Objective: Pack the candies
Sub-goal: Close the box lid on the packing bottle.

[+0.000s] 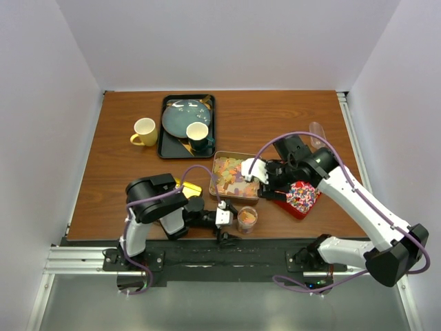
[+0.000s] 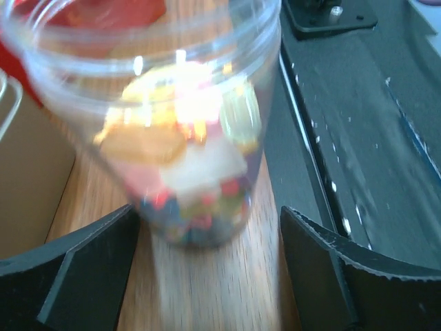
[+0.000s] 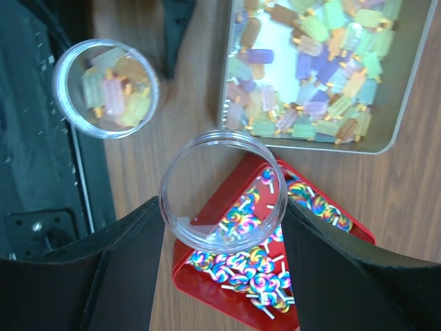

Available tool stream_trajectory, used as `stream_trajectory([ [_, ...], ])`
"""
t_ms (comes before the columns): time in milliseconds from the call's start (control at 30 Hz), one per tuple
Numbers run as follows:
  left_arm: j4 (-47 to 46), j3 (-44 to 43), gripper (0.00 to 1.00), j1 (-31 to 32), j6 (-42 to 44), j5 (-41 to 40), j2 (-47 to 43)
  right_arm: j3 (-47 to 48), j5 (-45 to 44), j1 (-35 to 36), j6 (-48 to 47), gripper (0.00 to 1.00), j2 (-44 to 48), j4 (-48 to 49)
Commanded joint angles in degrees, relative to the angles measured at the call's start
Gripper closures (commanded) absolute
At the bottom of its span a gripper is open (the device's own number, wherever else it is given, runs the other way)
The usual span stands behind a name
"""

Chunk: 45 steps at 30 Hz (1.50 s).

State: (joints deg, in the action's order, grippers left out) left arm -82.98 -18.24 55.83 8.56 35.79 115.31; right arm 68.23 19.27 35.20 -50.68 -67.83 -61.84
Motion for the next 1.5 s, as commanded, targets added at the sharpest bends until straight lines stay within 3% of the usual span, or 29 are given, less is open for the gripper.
stream_trajectory([
  [0,-23.54,-2.06,0.16,0.06,-1.79,-6.26,5.98,1.3,3.32,1.88,-4.25,0.43,0.51,-5.3],
  [367,-23.37,-1.18,0.3,-1.25,-1.79,-6.87,5.19,-4.06,4.64,10.05,-6.1,0.42,-0.28,-1.09],
  [733,-23.19,-1.45,0.4,-1.34,-1.88,-6.35,5.81,-5.74,6.13,13.75,-4.96,0.41,-1.86,3.48],
  [1100,-23.19,-1.36,0.41,-1.87,-1.97,-7.58,5.81,-4.86,7.98,16.13,-6.8,0.4,-6.52,-1.08],
  [1467,-23.19,-2.24,0.39,-3.62,-2.93,-11.0,6.6,-6.0,6.57,16.92,-5.67,0.39,-7.93,0.84],
])
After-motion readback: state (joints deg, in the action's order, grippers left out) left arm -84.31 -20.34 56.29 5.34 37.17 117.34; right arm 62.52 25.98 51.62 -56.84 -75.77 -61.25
